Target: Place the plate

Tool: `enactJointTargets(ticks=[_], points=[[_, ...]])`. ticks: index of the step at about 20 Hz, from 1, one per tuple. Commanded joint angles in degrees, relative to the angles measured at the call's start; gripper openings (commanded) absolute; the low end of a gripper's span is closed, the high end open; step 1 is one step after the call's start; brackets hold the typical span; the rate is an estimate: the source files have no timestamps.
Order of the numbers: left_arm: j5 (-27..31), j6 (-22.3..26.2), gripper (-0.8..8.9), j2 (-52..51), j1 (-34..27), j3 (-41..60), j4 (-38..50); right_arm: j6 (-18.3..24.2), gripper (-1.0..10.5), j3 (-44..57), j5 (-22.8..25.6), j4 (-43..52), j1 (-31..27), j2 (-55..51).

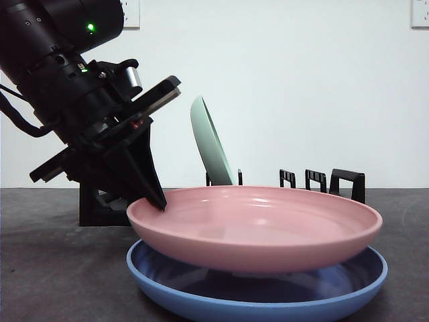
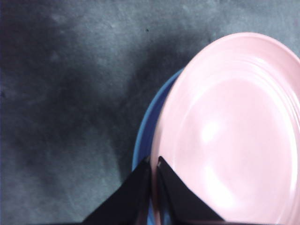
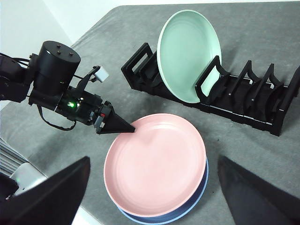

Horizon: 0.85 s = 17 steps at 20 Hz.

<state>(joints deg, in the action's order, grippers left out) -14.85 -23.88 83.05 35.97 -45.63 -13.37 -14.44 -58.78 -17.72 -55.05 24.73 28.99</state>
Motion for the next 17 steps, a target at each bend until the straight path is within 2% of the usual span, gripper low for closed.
enactJointTargets(ticks=[1, 4, 9, 12, 16, 17], points=[[0.3, -0.7, 0.06, 1.5, 1.6, -0.6, 0.6, -0.7, 4.3, -1.0, 1.3, 0.3, 0.2, 0.1], [3.0, -0.8, 0.06, 2.0, 3.5, -0.6, 0.1, -1.4, 4.3, -1.0, 1.3, 0.2, 0.2, 0.1], [3.3, -0.9, 0.09, 2.0, 3.8, -0.6, 0.1, -1.5, 4.3, -1.0, 1.3, -1.2, 0.2, 0.1], [5.4, -0.9, 1.45, 2.0, 3.8, -0.6, 0.1, -1.5, 4.3, -1.0, 1.3, -1.2, 0.3, 0.1], [5.6, -0.9, 1.68, 1.9, 3.8, -0.7, 0.0, -1.6, 4.3, -1.0, 1.2, -1.2, 0.3, 0.1], [5.6, -1.2, 2.12, 1.9, 3.8, -0.7, -0.1, -1.6, 4.3, -1.0, 1.2, -1.2, 0.3, 0.1]])
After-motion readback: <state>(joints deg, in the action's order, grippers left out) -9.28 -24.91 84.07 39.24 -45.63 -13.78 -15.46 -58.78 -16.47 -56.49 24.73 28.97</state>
